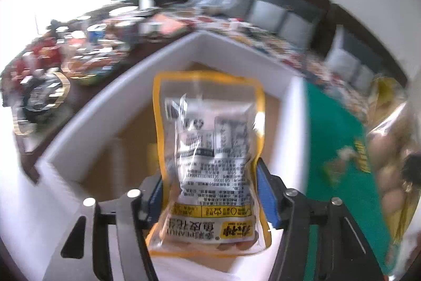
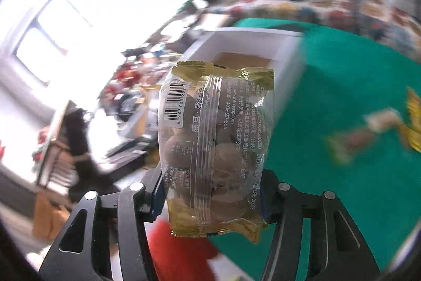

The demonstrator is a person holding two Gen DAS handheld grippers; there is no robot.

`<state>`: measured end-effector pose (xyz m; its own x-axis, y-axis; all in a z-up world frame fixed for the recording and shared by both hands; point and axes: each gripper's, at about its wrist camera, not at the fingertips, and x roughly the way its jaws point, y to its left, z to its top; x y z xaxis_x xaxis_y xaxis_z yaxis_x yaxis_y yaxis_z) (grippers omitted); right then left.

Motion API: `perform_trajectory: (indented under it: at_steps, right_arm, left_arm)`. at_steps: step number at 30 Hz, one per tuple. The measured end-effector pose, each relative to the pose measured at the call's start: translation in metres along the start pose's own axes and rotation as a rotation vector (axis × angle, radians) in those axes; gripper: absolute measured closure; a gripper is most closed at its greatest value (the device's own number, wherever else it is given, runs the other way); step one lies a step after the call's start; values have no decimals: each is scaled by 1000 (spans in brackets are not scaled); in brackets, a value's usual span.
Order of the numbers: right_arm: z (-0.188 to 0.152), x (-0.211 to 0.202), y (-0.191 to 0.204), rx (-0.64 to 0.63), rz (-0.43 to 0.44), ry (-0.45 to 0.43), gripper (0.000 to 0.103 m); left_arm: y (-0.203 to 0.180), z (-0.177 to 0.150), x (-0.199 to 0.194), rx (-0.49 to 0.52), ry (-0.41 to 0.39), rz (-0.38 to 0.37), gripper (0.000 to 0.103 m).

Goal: Organize snacks

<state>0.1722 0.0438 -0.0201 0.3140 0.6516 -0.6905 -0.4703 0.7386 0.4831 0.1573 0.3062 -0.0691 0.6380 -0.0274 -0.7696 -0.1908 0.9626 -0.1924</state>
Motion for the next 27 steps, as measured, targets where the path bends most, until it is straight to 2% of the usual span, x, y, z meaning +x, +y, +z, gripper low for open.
perform_trajectory:
  at_steps: [1,2,4,5,8,11,14,15,18,20,24,27]
  right_arm:
    - [6,12,7,-7,13,-3,28]
    - [10,24,14,-17,13,3,24]
    - [13,40,21,-21,-8,18,23]
    - [12,40,18,-14,-6,11,23]
    - [2,26,-7,-27,-46,-23,23]
    - [-26,13,-41,-89,-181,-42,23]
    - [-64,8,-100,-116,-362,-9,23]
    - [-78,6,-124,-107,-418,9,23]
    - [-122,-13,-194,-44,-584,47,23]
    - [-149,-37,-235,15,-677,39,23]
    - [-191,-91,-293,150,-792,-42,23]
    - [-220,-122,-322,233,-851,-105,23]
  left_arm:
    - [12,0,2,-2,1,52,38]
    - [21,-1,3,-3,1,91,36]
    - [32,-7,5,-18,1,144,24]
    - [39,-11,3,-37,-6,156,22]
    - [43,-27,0,-78,-7,111,22]
    - [21,-31,5,-62,10,42,22]
    - [-34,-39,-1,26,12,-56,22]
    - [-61,-43,-2,83,17,-96,22]
    - [-133,-59,-4,226,35,-191,19]
    - [-171,-70,-2,295,50,-240,16]
    - [-253,-108,25,407,114,-314,15]
    - [-301,-142,54,480,141,-308,15]
